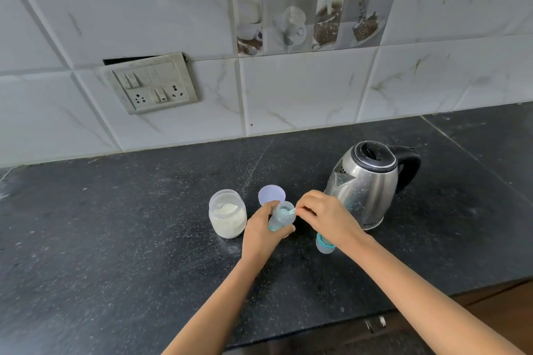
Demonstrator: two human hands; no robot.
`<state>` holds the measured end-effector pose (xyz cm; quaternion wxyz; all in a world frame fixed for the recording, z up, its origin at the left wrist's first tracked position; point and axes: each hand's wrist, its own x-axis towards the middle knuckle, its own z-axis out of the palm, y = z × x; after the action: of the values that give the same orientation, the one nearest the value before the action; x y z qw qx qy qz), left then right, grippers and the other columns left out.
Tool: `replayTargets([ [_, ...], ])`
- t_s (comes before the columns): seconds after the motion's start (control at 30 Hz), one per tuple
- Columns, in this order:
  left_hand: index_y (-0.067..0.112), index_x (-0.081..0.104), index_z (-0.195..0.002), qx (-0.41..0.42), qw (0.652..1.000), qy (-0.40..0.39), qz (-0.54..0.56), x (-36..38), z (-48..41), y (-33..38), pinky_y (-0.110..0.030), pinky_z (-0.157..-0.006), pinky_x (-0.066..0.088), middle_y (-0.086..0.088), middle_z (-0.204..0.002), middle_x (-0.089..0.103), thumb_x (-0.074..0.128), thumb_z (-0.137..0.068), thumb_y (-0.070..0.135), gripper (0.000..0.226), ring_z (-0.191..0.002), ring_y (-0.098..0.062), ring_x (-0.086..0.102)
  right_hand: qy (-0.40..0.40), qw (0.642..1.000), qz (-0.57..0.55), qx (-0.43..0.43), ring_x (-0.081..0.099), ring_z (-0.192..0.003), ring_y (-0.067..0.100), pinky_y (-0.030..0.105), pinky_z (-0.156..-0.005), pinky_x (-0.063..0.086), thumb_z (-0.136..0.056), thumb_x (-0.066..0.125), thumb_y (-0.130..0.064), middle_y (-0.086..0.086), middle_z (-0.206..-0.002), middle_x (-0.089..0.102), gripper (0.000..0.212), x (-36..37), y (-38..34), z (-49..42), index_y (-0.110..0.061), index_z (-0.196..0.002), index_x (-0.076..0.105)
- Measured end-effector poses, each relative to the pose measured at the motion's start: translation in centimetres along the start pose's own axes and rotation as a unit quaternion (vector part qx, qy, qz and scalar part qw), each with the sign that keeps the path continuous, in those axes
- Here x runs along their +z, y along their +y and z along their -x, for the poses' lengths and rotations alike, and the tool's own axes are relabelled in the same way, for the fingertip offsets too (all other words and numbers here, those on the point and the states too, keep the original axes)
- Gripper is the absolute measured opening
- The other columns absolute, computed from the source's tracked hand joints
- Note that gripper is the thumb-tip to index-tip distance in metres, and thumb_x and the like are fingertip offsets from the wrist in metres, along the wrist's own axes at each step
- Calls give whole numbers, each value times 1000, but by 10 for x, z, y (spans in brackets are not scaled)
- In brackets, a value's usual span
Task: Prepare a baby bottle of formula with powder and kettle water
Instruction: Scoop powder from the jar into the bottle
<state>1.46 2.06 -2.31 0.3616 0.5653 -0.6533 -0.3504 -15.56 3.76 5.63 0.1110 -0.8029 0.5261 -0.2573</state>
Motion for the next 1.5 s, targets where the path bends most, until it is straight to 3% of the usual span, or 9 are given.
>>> replayTargets([
  [0.23, 53, 49, -103, -18, 1000, 9, 1, 3, 0, -8, -17, -80, 45, 27, -102, 61, 80, -65, 43, 50, -98, 5, 56, 76, 990, -77, 86, 64, -65, 10, 26, -63, 54, -90, 64, -15, 0, -75, 65, 7, -6, 1, -4, -9, -88, 67],
  [0.37, 39, 49, -113, -43, 999, 7, 11, 6, 2, -14, -20, -84, 44, 20, -109, 61, 79, -66, 44, 56, -103, 0, 56, 91, 939, -242, 226, 69, -62, 9, 18, -56, 55, -89, 66, -16, 0, -71, 70, 5, -6, 8, -14, -12, -88, 68],
  [0.5, 33, 47, -121, -65, 997, -9, 29, 6, 7, -19, -20, -87, 42, 18, -117, 58, 80, -65, 40, 65, -107, 0, 54, 87, 894, -330, 292, 69, -64, 8, 17, -56, 53, -87, 68, -18, 0, -73, 71, 4, 3, 7, -28, -15, -88, 70],
  [0.87, 21, 43, -131, -96, 995, 6, 1, -4, 30, -36, -36, -100, 44, 9, -129, 52, 82, -70, 36, 74, -117, -8, 49, -12, 961, -231, 152, 60, -59, -4, 12, -61, 47, -81, 74, -22, -15, -64, 63, 8, 53, -33, -104, -14, -81, 72],
  [1.0, 19, 44, -131, -92, 996, 16, 6, -6, 32, -37, -35, -100, 44, 8, -128, 53, 82, -70, 35, 73, -116, -8, 49, -50, 970, -205, 123, 60, -64, 4, 30, -73, 55, -76, 78, -20, -11, -61, 62, 12, 73, -38, -112, -10, -79, 73],
  [1.07, 21, 44, -130, -90, 996, 16, 8, -6, 31, -36, -36, -100, 45, 8, -128, 53, 81, -71, 36, 71, -116, -7, 50, -60, 968, -205, 129, 59, -64, 4, 29, -71, 55, -72, 81, -21, -11, -62, 62, 15, 79, -37, -113, -11, -78, 72],
  [1.23, 26, 45, -124, -78, 996, 25, 19, -5, 22, -33, -32, -97, 45, 13, -121, 52, 82, -68, 42, 69, -112, -5, 50, -10, 959, -227, 169, 55, -61, 0, 6, -56, 41, -78, 76, -36, -10, -66, 60, 23, 71, -22, -106, -14, -78, 69],
  [1.4, 36, 38, -121, -71, 997, 21, 13, -2, 10, -32, -29, -94, 43, 17, -119, 49, 83, -65, 35, 71, -112, -5, 48, 120, 963, -218, 108, 57, -69, -4, 7, -63, 43, -83, 71, -28, -12, -74, 65, 16, 24, -9, -81, -13, -80, 69],
  [1.5, 33, 42, -122, -70, 997, 23, 24, 1, 5, -31, -26, -92, 43, 15, -119, 53, 82, -62, 33, 72, -111, -4, 50, 226, 955, -188, 42, 60, -72, 5, 13, -63, 47, -86, 69, -21, -5, -79, 67, 7, -12, 4, -63, -14, -84, 69],
])
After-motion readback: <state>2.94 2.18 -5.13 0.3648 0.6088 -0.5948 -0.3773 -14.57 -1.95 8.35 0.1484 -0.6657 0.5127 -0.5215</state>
